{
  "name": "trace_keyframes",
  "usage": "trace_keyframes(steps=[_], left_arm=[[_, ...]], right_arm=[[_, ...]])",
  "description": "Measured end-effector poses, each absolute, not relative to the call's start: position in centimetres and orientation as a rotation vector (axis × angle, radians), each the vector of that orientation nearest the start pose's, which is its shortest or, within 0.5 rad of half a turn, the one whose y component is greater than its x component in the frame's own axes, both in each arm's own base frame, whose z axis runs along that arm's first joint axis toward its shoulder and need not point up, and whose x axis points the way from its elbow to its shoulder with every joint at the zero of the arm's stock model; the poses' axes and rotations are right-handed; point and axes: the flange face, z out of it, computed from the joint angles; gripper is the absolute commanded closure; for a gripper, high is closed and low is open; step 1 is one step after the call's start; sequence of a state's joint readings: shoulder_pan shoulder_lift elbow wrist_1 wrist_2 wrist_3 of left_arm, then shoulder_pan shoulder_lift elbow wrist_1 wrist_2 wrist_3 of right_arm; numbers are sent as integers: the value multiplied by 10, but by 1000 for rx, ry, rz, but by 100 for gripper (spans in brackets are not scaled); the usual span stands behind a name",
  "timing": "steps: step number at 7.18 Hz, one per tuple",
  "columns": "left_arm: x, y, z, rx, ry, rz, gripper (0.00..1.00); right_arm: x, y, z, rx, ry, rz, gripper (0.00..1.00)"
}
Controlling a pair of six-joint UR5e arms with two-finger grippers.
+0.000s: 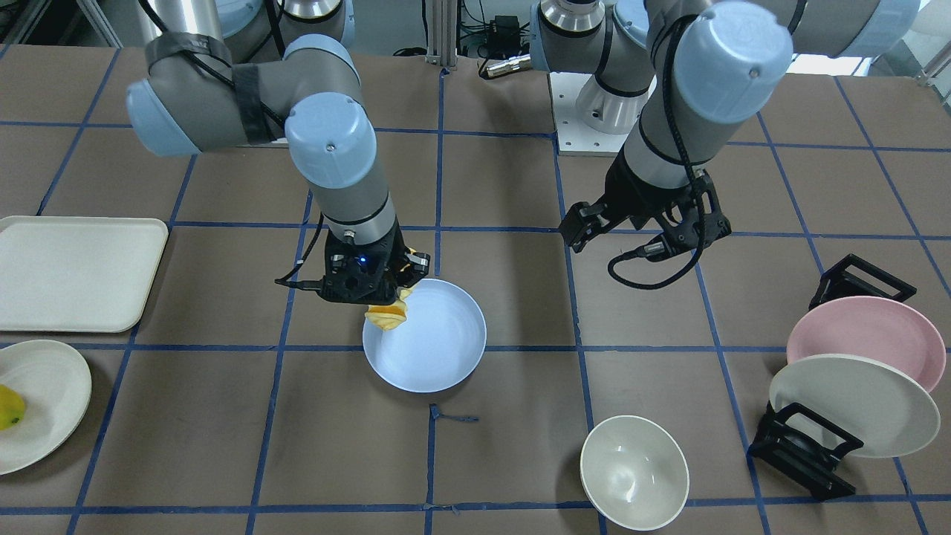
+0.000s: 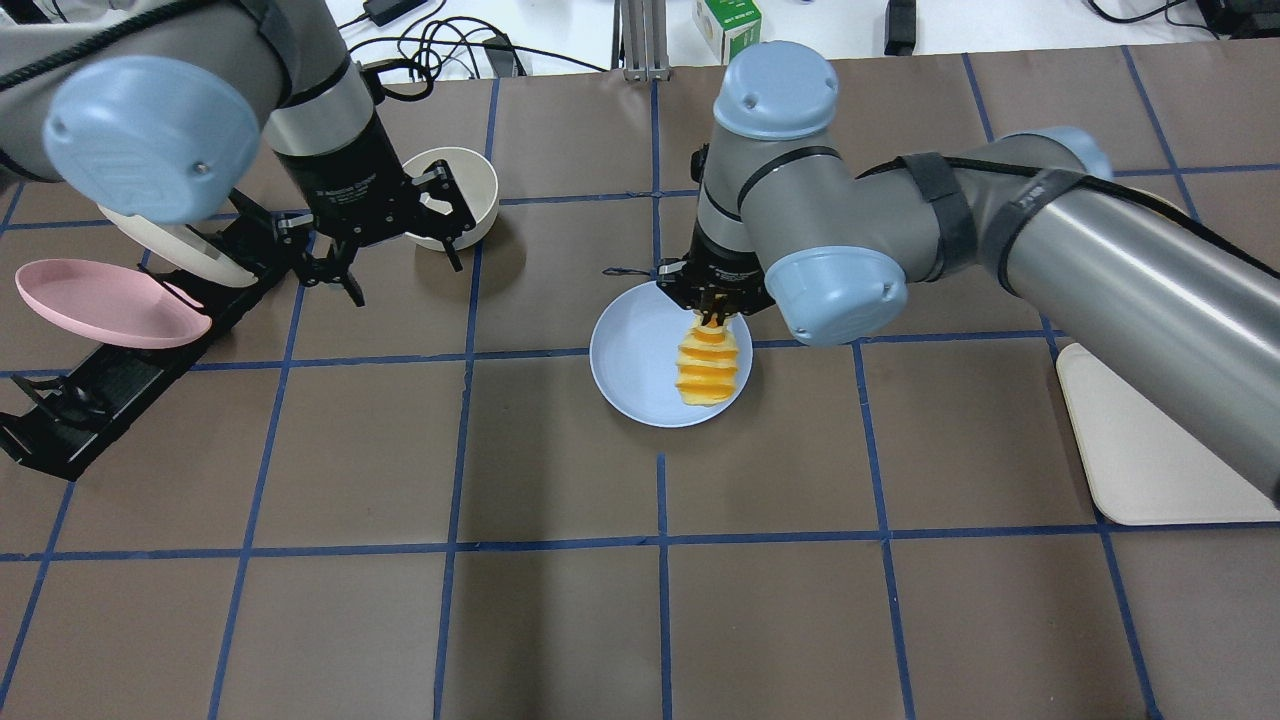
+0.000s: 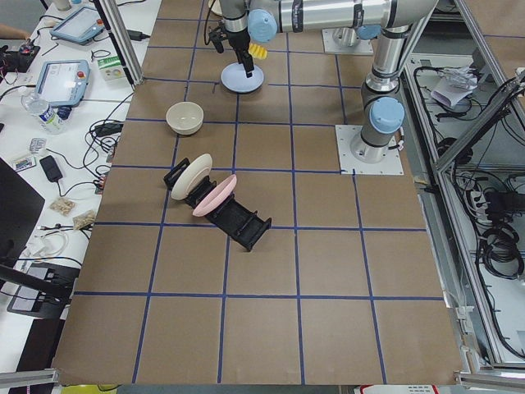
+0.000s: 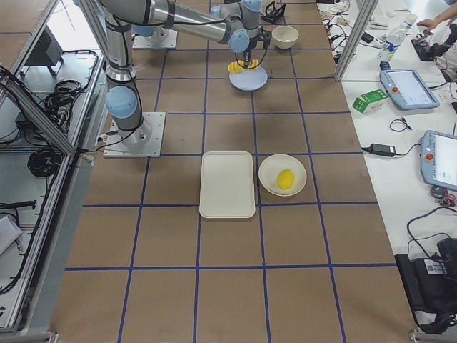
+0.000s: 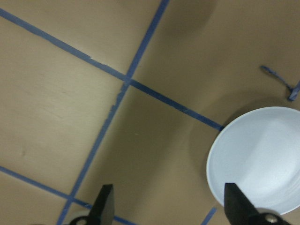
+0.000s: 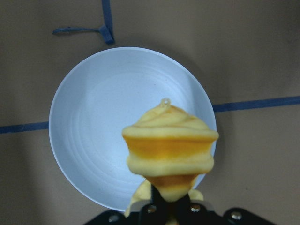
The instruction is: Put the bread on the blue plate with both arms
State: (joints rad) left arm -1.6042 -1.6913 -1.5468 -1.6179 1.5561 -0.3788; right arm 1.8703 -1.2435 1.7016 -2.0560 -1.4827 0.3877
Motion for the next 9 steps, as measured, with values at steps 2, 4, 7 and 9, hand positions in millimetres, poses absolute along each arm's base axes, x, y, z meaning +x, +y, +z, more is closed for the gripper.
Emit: trace_keyframes(steps=[2, 4, 7, 9], left_arm=[[-150, -507, 458, -336, 3109, 198, 0], [-151, -502, 467, -151, 3136, 170, 0], [-151, -502, 469, -15, 3152, 158, 0], [-150, -502, 469, 14, 3154, 157, 0]], right_arm=[[342, -532, 269, 81, 3060, 31, 100], [350, -537, 250, 61, 3067, 59, 100], [352, -539, 231, 40, 3075, 100, 100], [353, -541, 220, 38, 3074, 119, 43]])
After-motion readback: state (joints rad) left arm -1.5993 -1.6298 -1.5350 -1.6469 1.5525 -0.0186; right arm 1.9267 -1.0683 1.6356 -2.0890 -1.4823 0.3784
